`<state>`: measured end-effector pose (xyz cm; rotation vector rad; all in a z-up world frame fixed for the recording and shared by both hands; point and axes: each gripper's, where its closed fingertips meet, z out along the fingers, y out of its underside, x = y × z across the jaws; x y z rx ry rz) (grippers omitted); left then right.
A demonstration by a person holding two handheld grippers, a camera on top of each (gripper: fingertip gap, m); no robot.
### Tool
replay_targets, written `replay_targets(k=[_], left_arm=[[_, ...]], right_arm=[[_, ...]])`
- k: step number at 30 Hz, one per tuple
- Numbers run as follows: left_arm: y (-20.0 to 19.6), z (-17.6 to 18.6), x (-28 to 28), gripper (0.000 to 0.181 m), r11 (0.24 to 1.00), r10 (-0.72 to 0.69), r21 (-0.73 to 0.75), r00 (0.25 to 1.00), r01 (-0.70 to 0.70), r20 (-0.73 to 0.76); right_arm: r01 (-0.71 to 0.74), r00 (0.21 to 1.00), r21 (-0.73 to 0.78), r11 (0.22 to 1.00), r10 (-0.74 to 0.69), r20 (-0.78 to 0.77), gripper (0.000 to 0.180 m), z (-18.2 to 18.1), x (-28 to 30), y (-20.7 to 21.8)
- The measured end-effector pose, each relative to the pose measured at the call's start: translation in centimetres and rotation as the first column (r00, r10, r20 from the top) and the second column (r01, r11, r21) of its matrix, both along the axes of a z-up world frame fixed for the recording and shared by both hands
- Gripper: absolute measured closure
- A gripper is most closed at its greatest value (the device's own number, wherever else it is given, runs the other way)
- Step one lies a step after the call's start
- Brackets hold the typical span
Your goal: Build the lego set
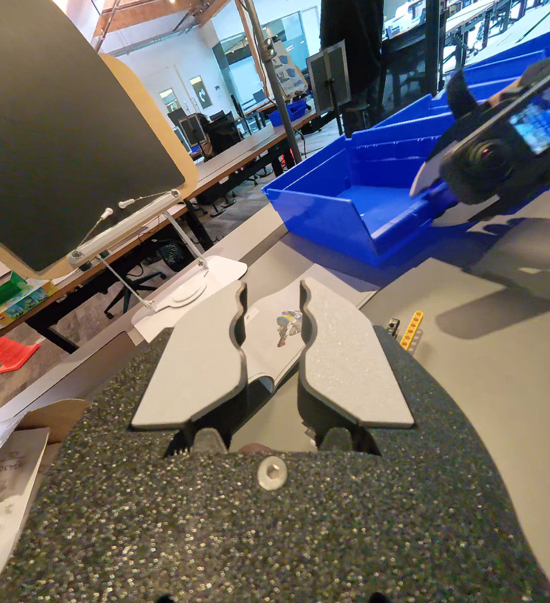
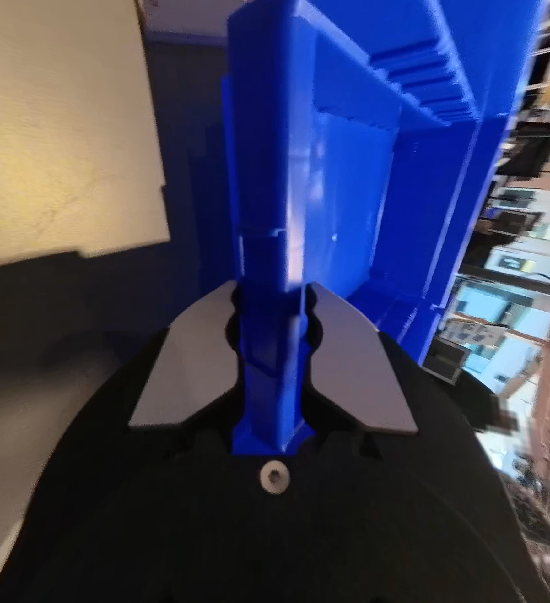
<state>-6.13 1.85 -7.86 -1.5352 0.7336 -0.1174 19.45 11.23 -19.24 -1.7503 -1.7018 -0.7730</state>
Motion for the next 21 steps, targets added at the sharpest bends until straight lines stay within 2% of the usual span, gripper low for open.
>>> replay_targets(k=[2,4,8,10,12,15,16,18,20,21], left_arm=[[0.0,-0.2,0.1,0.15,1.0,0.0,-0.004,1.0,0.0,-0.006],[0.0,-0.2,0.1,0.15,1.0,-0.003,-0.007,1.0,0.003,-0.004],[-0.2,0.1,0.4,0.15,1.0,-0.013,0.002,1.0,0.013,0.003],[-0.4,0.3,0.5,0.15,1.0,-0.018,0.006,1.0,0.018,0.003],[-0.6,0.5,0.7,0.15,1.0,-0.026,0.011,1.0,0.026,0.007],[-1.0,1.0,1.1,0.15,0.999,-0.041,0.022,0.999,0.041,0.012],[-1.1,1.1,1.2,0.15,0.999,-0.044,0.025,0.999,0.043,0.011],[-1.2,1.2,1.4,0.15,0.999,-0.045,0.03,0.999,0.045,0.014],[-1.1,1.1,1.4,0.15,0.999,-0.047,0.024,0.999,0.046,0.026],[-1.0,1.0,1.4,0.15,0.999,-0.047,0.017,0.998,0.046,0.031]], right_arm=[[-0.011,1.0,0.088,0.996,0.013,-0.018,0.119,1.6,-0.1,-0.6],[-0.023,0.993,0.142,0.99,0.039,-0.11,0.1,4.0,-0.5,-2.1],[0.01,0.94,0.179,0.984,0.052,-0.338,0.092,9.9,2.0,-6.5],[0.095,0.914,0.221,0.971,0.003,-0.406,0.093,12.9,6.9,-8.0],[0.243,0.887,0.235,0.941,-0.117,-0.447,0.094,14.5,14.6,-8.8],[0.486,0.815,0.202,0.85,-0.357,-0.457,0.092,13.1,28.1,-9.6],[0.568,0.771,0.17,0.805,-0.449,-0.451,0.09,11.8,32.7,-10.0],[0.73,0.618,0.081,0.679,-0.604,-0.504,0.087,9.1,40.6,-10.8],[0.801,0.394,-0.096,0.591,-0.641,-0.658,0.085,6.8,44.7,-11.4],[0.796,0.282,-0.185,0.577,-0.622,-0.73,0.086,6.0,45.5,-11.4]])
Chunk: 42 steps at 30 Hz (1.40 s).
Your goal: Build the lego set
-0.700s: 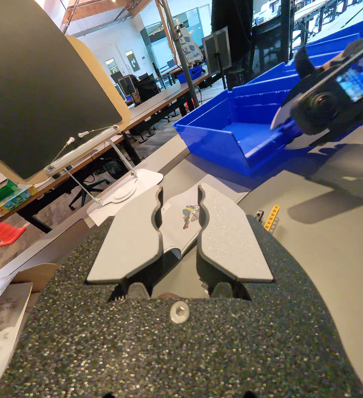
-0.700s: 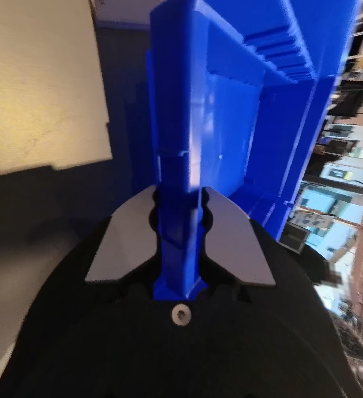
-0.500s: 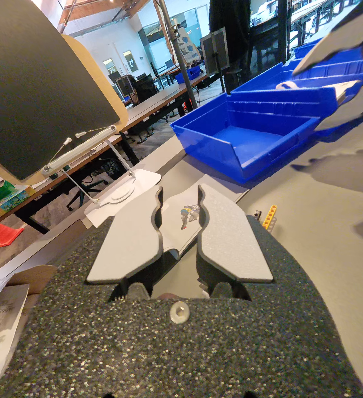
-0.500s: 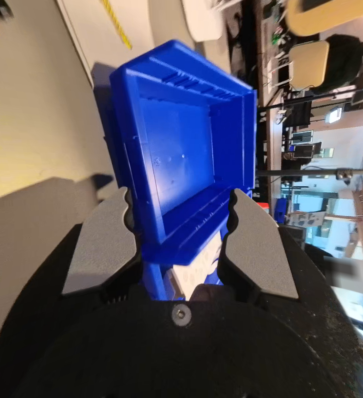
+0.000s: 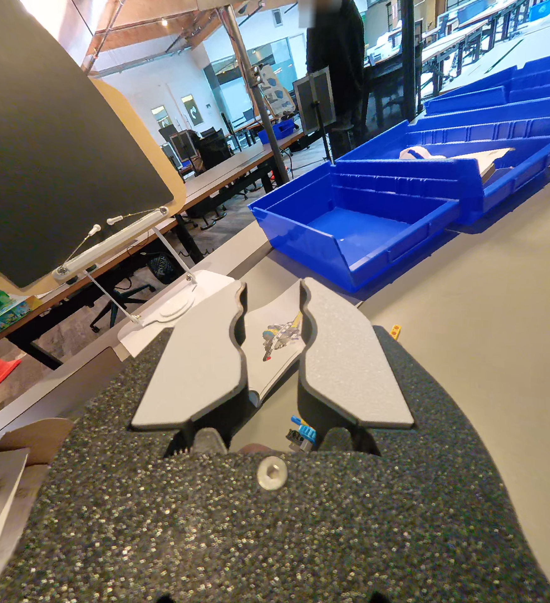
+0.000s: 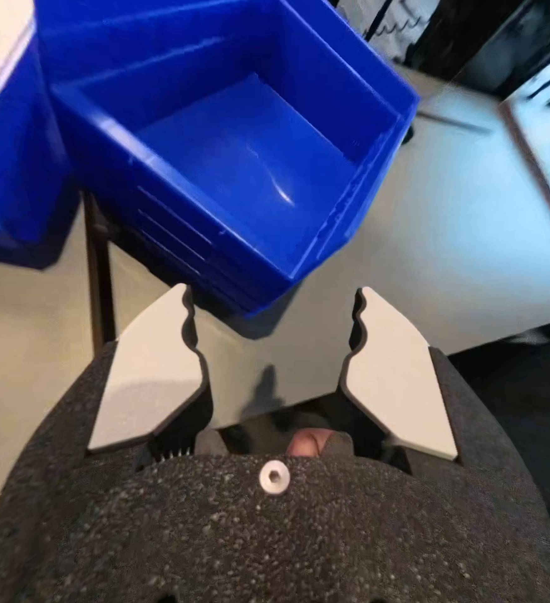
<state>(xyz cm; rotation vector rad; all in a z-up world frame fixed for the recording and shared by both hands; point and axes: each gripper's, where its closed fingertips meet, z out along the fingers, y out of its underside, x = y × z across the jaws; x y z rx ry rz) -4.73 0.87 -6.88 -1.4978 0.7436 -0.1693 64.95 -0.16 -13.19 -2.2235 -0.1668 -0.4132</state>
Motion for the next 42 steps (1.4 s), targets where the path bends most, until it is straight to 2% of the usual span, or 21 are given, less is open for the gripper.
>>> replay_targets(k=[1,3,6,8,9,10,20,31,34,37,40,42], left_arm=[[0.1,-0.1,-0.1,0.15,1.0,0.002,-0.006,1.0,-0.002,0.002],[0.4,-0.3,-0.2,0.15,1.0,0.008,-0.014,1.0,-0.008,0.0],[0.4,-0.4,-0.3,0.15,1.0,0.011,-0.017,1.0,-0.011,-0.002],[0.5,-0.4,-0.3,0.15,1.0,0.013,-0.016,1.0,-0.013,-0.004],[0.6,-0.5,-0.3,0.15,1.0,0.013,-0.018,1.0,-0.013,-0.005],[0.7,-0.7,-0.4,0.15,1.0,0.014,-0.022,1.0,-0.014,-0.006],[1.4,-1.8,-0.2,0.15,0.999,0.019,-0.048,0.999,-0.021,-0.048],[2.5,-3.5,-0.4,0.15,0.995,0.027,-0.089,0.996,-0.035,-0.079],[2.5,-3.7,-0.6,0.15,0.994,0.037,-0.095,0.996,-0.045,-0.085],[2.4,-3.6,-0.9,0.15,0.995,0.049,-0.087,0.995,-0.057,-0.087],[2.2,-2.9,-1.1,0.15,0.995,0.054,-0.08,0.996,-0.059,-0.069],[2.0,-2.6,-1.0,0.15,0.995,0.054,-0.076,0.997,-0.059,-0.062]], right_arm=[[0.02,0.994,0.042,0.999,-0.015,-0.11,0.09,-0.6,0.6,0.1],[0.009,0.982,0.029,1.0,-0.003,-0.188,0.095,-2.7,1.0,0.3],[-0.013,0.989,-0.097,0.995,-0.001,-0.146,0.094,-7.0,1.5,1.3],[-0.023,0.994,-0.105,0.994,0.011,-0.11,0.1,-8.4,1.8,2.9],[-0.051,0.994,-0.088,0.995,0.042,-0.105,0.108,-8.5,1.6,3.9],[-0.059,0.995,-0.087,0.994,0.052,-0.086,0.104,-8.6,1.7,4.6],[-0.253,0.966,-0.175,0.951,0.257,0.0,0.115,-8.8,3.7,12.8],[-0.239,0.97,-0.162,0.957,0.243,0.005,0.115,-8.7,2.4,23.3],[-0.171,0.984,-0.179,0.969,0.177,0.015,0.12,-8.6,2.2,23.2],[-0.121,0.993,-0.188,0.975,0.116,-0.038,0.118,-8.2,1.8,20.2],[-0.144,0.973,-0.11,0.983,0.12,-0.199,0.119,-6.5,0.0,16.7],[-0.214,0.913,-0.017,0.977,0.194,-0.359,0.12,-4.0,-2.8,15.3]])
